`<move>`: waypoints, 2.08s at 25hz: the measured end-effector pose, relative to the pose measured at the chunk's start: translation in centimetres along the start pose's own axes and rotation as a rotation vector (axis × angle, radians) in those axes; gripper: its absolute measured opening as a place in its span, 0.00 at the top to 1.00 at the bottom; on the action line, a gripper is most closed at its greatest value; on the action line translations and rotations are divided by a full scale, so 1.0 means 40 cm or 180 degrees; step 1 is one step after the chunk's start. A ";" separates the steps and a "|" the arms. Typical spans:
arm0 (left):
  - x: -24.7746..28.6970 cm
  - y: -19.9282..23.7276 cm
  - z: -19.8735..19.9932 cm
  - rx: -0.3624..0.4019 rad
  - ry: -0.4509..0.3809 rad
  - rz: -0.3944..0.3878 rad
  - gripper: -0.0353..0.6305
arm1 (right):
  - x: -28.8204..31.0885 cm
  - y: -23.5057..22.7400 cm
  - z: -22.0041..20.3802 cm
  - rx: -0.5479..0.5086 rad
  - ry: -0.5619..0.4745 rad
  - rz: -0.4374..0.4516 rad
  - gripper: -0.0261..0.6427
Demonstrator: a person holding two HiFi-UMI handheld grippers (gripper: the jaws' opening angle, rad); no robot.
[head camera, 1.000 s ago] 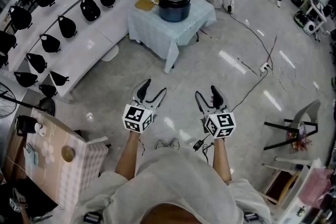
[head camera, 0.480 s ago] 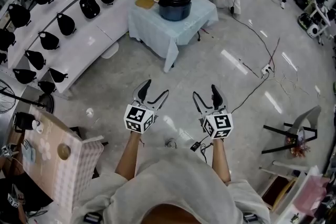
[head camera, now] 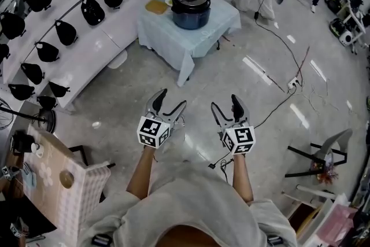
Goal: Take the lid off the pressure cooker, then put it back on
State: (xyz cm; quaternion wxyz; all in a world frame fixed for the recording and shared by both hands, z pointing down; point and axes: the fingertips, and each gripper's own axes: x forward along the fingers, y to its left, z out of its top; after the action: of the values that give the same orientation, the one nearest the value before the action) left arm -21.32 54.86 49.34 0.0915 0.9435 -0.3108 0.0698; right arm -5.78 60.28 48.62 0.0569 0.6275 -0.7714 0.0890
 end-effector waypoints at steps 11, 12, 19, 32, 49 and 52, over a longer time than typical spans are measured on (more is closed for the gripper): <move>0.346 0.237 0.128 0.0000 -0.0055 -0.0153 0.46 | 0.354 -0.188 0.126 -0.0095 0.0030 -0.0090 0.49; 0.377 0.262 0.142 0.0007 -0.0058 -0.0165 0.46 | 0.388 -0.205 0.140 -0.0092 0.0025 -0.0103 0.49; 0.569 0.420 0.220 0.0030 -0.0085 -0.0234 0.46 | 0.600 -0.309 0.196 -0.0079 0.0044 -0.0173 0.49; 0.802 0.545 0.251 0.0021 -0.0001 -0.0401 0.46 | 0.801 -0.452 0.214 -0.0021 0.0128 -0.0316 0.49; 1.248 0.678 0.365 0.0092 -0.0061 -0.0043 0.46 | 1.170 -0.802 0.268 0.0065 0.0133 0.0089 0.49; 1.329 0.698 0.403 0.0095 -0.0093 0.0086 0.46 | 1.246 -0.878 0.297 0.0079 0.0141 0.0234 0.49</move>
State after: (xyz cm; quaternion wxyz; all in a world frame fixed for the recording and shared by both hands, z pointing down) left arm 5.53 -1.20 47.28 0.0720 0.9414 -0.3237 0.0619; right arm 18.59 3.14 49.29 0.0629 0.5973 -0.7913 0.1145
